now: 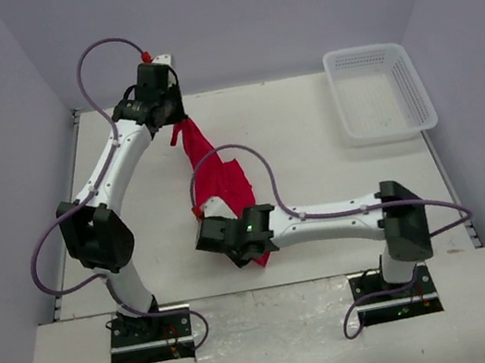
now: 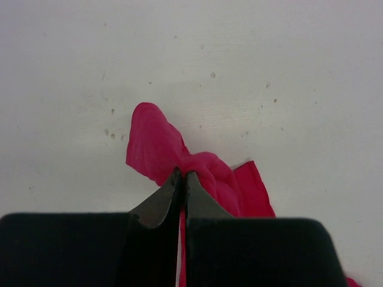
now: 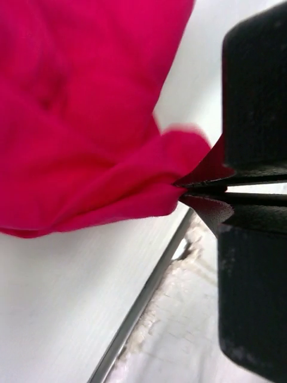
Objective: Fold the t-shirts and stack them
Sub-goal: Flatten out the tshirt
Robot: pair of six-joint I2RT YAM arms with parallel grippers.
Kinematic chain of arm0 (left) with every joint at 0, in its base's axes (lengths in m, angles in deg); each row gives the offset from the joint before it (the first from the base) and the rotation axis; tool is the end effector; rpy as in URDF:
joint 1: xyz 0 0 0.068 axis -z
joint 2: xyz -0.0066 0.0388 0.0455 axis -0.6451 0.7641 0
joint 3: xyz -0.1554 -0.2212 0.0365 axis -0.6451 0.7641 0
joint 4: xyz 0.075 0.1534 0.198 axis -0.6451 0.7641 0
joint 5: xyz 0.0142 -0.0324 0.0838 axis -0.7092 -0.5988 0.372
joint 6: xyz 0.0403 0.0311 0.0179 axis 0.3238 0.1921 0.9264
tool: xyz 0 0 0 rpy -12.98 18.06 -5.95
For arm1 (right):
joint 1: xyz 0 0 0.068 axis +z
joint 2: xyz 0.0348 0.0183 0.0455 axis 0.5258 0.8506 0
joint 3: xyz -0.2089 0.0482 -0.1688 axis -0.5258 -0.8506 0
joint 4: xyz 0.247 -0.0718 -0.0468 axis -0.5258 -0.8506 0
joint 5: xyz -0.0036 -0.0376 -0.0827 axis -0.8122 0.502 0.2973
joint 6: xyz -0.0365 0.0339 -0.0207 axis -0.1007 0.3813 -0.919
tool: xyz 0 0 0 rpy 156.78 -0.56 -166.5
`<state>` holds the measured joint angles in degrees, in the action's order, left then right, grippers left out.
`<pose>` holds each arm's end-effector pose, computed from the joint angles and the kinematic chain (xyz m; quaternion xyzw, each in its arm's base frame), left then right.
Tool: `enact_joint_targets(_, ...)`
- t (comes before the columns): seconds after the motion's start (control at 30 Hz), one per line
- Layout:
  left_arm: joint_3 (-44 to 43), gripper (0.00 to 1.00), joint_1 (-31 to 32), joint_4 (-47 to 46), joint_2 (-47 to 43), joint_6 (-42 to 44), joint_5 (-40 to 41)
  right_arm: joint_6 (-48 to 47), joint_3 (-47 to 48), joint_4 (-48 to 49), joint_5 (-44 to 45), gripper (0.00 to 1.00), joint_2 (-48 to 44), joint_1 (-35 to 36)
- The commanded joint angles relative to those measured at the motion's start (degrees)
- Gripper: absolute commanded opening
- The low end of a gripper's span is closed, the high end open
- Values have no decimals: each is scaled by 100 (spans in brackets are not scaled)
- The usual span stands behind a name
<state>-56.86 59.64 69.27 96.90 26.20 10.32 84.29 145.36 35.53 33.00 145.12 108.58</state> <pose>0.3946 -0.1350 0.3477 -0.0061 0.9092 -0.0788 0.4087 0.0950 0.3601 0.2199 -0.3118 0.9250 0.0518 0.2107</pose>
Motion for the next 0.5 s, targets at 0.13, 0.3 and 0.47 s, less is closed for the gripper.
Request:
enact_joint_targets(0.13, 53, 0, 57, 207, -612, -155, 526, 576, 1532, -2272, 2298, 0, -1775, -22)
enact_joint_targets(0.3, 687, 0, 180, 189, -1779, -287, 958, 234, 2210, -2810, 2924, 0, -2311, -643)
enact_joint_targets(0.47, 1090, 0, 611, -205, -3300, -85, 1520, -108, 2158, -2880, 3222, 0, -2715, -1776)
